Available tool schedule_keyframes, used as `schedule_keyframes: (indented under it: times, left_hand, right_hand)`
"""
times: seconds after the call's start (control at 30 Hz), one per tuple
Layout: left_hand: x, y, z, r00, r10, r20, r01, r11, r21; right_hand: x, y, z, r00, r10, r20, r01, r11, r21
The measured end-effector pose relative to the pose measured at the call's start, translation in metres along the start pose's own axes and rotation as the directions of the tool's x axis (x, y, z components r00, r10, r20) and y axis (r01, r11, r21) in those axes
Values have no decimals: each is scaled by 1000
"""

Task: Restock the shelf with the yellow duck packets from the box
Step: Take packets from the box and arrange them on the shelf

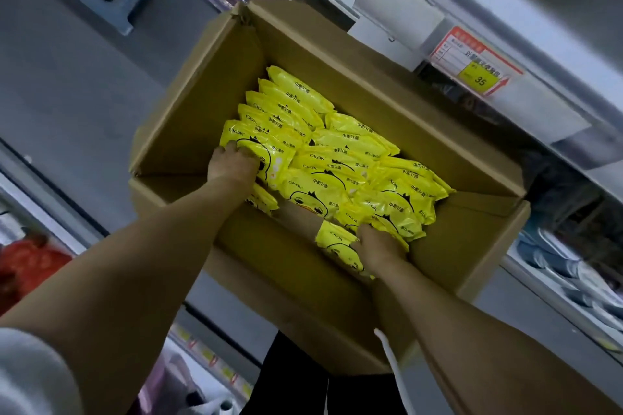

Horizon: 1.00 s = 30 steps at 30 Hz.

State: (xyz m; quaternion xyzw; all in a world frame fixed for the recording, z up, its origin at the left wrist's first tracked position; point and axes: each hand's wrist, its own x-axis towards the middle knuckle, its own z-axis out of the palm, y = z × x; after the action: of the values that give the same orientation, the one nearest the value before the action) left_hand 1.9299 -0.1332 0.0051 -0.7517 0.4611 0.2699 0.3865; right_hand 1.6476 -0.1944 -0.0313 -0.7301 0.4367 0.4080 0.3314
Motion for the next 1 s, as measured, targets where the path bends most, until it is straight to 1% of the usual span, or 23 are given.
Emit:
schedule_keyframes:
  times: [0.07,0.1,0.13,0.2,0.27,0.3,0.37,0.43,0.47,0.5,0.57,0.63,0.67,0.7,0.77,0.83,0.9,0.97,1.0]
  left_hand:
    - [-1,2,2,1000,6,10,-6,999,34]
    - [0,2,3,1000,17,6,-17,1000,11]
    - [-2,2,2,999,41,-2,-41,998,-44]
    - [-7,-1,0,995,103,-5,-101,965,-241]
    - [-13,-6,-4,980,193,-38,-189,870,-456]
    - [-18,-9,-7,972,226,-57,-221,817,-532]
    - [-31,-12,-17,960,258,-110,-267,724,-636]
    - [-47,-14,-31,949,285,-138,-297,648,-702]
    - [-55,-16,-39,939,308,-151,-316,606,-730]
    - [-64,-17,-47,935,328,-138,-310,559,-769]
    - [-83,-19,-62,926,361,-110,-262,407,-875]
    - [-102,-21,-73,918,390,-76,-167,206,-964]
    - [-111,-20,-78,909,411,-65,-125,121,-985]
    - [-117,-20,-83,903,425,-69,-117,88,-989]
    - [-134,-19,-97,893,439,-100,-149,78,-986]
    - [-150,-17,-109,891,437,-123,-150,27,-988]
    - [-166,-12,-120,874,461,-153,-145,-54,-988]
    - [-180,-6,-128,868,470,-162,-126,-107,-986]
    - [-190,-3,-134,864,475,-165,-125,-117,-985]
  right_hand:
    - [-1,1,3,1000,-15,-10,15,998,56]
    - [-3,1,2,1000,-25,-19,26,997,67]
    - [-5,0,2,999,-39,-34,42,996,78]
    - [-13,-3,-3,995,-61,-75,69,991,112]
    - [-23,-2,-9,991,-65,-120,83,985,150]
    - [-29,-1,-14,989,-62,-134,85,981,174]
    - [-42,1,-23,989,-42,-145,80,959,272]
    - [-58,3,-35,992,-20,-126,68,917,393]
    - [-66,4,-41,992,-17,-123,68,902,427]
    - [-76,4,-47,993,-11,-119,63,893,445]
    - [-94,2,-58,992,-5,-129,65,882,466]
    - [-111,0,-66,990,-13,-138,76,885,460]
    - [-119,-1,-70,989,2,-146,64,892,447]
    - [-126,-1,-73,987,24,-158,48,899,436]
    - [-139,2,-77,985,84,-154,0,879,476]
    - [-153,6,-81,985,119,-128,-27,826,564]
    - [-165,14,-81,981,150,-127,-27,744,668]
    - [-176,24,-83,974,180,-139,-11,648,762]
    - [-182,29,-84,974,178,-143,4,615,789]
